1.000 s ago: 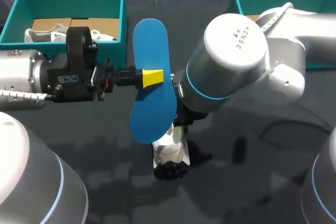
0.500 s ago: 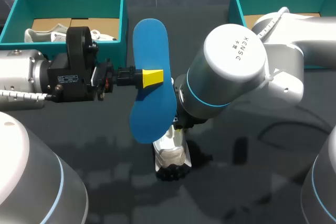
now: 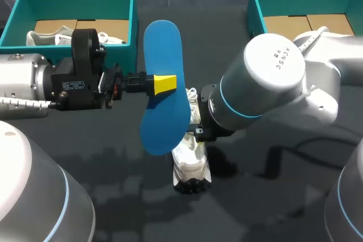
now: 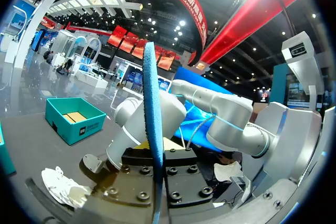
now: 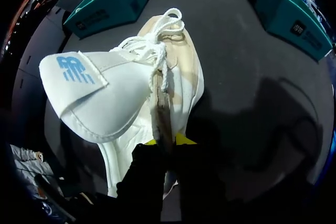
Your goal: Take the shoe out of the shoebox, open the shoe tongue, remove and reinsert the insole, then place the shoe into the shoebox
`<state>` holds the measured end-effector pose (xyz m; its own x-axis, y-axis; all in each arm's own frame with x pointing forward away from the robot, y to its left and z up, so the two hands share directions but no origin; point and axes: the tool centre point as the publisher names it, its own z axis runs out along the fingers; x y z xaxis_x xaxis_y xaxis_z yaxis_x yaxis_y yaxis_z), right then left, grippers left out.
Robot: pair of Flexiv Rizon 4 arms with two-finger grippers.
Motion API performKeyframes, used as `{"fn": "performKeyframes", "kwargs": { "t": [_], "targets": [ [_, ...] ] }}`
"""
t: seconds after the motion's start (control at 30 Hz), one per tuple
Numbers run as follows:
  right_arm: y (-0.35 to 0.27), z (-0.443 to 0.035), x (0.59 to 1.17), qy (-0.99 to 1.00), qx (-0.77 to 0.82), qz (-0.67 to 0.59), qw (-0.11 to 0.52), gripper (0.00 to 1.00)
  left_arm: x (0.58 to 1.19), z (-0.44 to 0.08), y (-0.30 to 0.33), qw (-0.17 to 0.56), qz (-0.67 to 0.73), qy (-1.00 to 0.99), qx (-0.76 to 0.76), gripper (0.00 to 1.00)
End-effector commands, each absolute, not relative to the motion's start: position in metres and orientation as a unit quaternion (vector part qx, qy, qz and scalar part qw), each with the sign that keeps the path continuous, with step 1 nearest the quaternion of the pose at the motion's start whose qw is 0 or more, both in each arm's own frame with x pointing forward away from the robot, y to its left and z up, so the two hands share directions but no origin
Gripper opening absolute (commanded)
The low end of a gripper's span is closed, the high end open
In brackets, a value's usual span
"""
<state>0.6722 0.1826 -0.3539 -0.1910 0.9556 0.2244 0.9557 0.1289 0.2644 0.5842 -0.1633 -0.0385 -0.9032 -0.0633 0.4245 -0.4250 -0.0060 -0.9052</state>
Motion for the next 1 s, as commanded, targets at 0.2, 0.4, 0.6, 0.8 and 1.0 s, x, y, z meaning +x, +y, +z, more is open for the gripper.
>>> {"fn": "performKeyframes", "kwargs": {
  "t": [0.2, 0.4, 0.6, 0.8, 1.0],
  "targets": [
    [0.181, -0.362, 0.674, -0.749, -0.635, -0.188, 0.021, 0.00, 0.585, -0.039, -0.166, 0.131, 0.688, -0.692, 0.177, 0.00],
    [0.181, -0.361, 0.674, -0.749, -0.635, -0.188, 0.022, 0.42, 0.585, -0.039, -0.166, 0.131, 0.688, -0.692, 0.177, 0.00],
    [0.183, -0.357, 0.676, -0.752, -0.631, -0.187, 0.020, 1.00, 0.585, -0.039, -0.166, 0.131, 0.688, -0.692, 0.177, 0.00],
    [0.182, -0.344, 0.677, -0.753, -0.629, -0.191, 0.017, 1.00, 0.585, -0.039, -0.166, 0.131, 0.688, -0.692, 0.177, 0.00],
    [0.179, -0.332, 0.678, -0.763, -0.610, -0.210, 0.042, 1.00, 0.585, -0.039, -0.166, 0.131, 0.688, -0.692, 0.177, 0.00]
  ]
}}
